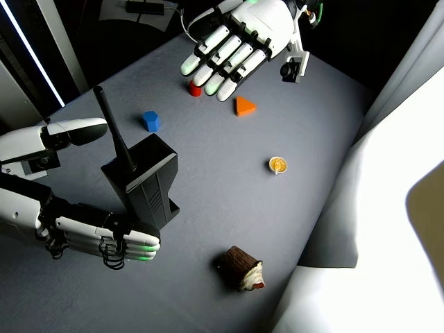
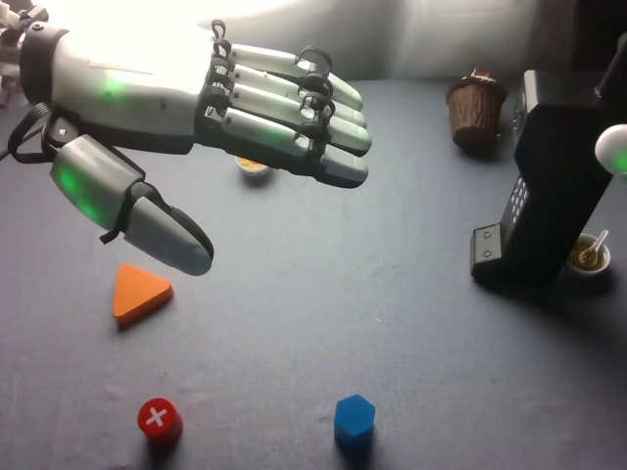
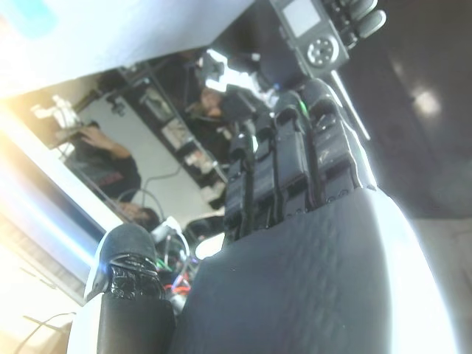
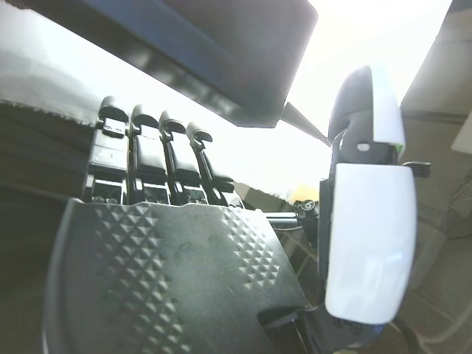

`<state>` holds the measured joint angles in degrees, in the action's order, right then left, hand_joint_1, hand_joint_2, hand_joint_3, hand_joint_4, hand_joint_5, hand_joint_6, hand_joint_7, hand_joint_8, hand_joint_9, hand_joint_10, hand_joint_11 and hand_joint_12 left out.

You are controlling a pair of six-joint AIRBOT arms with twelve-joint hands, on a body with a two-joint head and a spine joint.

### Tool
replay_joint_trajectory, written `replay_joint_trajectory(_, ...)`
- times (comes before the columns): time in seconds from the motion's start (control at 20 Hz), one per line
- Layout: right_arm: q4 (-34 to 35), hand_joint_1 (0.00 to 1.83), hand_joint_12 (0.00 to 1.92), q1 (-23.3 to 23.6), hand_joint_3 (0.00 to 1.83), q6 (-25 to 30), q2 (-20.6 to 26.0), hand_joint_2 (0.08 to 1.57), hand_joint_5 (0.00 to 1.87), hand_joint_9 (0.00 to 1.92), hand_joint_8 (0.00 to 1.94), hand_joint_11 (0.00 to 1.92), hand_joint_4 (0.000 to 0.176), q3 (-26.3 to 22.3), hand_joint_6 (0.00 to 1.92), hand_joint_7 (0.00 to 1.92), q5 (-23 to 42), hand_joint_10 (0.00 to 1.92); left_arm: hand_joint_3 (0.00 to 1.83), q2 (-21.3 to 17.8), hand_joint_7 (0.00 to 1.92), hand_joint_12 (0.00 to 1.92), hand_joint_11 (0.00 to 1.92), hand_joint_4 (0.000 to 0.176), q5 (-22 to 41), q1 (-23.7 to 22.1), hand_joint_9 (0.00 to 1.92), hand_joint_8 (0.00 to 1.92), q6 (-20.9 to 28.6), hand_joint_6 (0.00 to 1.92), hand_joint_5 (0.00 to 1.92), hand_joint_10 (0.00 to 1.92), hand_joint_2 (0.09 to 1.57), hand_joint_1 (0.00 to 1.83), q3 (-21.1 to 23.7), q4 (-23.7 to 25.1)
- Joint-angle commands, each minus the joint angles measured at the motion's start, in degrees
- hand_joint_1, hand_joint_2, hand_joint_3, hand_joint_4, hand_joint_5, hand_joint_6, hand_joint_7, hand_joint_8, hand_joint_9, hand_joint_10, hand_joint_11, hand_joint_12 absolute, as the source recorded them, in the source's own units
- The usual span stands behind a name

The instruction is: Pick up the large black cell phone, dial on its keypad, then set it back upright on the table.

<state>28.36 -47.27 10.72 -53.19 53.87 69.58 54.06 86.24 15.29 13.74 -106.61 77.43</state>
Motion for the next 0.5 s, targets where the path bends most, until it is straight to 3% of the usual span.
replay_joint_trajectory(0.0,-0.99,0.88,0.05,0.58,0.01,0.98,0.34,0.94,0.00,0.00,0.00,0.07,0.000,0.51,0.00,0.00,7.07,0.00,0.00,-0.26,0.12,0.34,0.00,0.043,3.21,-1.22,0.14,0.00,0.11,0.00,0.15,0.00,1.19,0.00,-0.17,-5.97)
replay_joint_trajectory(0.2,-0.56,0.92,0.00,1.21,0.00,1.16,-0.47,0.88,0.00,0.00,0.00,0.00,0.000,1.41,0.00,0.00,7.09,0.00,0.00,-0.23,0.13,0.33,0.00,0.043,3.21,-1.24,0.14,0.00,0.13,0.00,0.15,0.00,1.19,0.00,-0.15,-5.97)
replay_joint_trajectory(0.45,-0.08,0.89,0.00,1.90,0.02,1.95,-1.30,0.95,0.00,0.00,0.00,0.00,0.000,2.09,0.00,0.00,7.07,0.00,0.00,-0.17,0.14,0.32,0.00,0.042,3.27,-1.54,0.15,0.00,0.27,0.00,0.15,0.00,1.19,0.00,-0.15,-5.98)
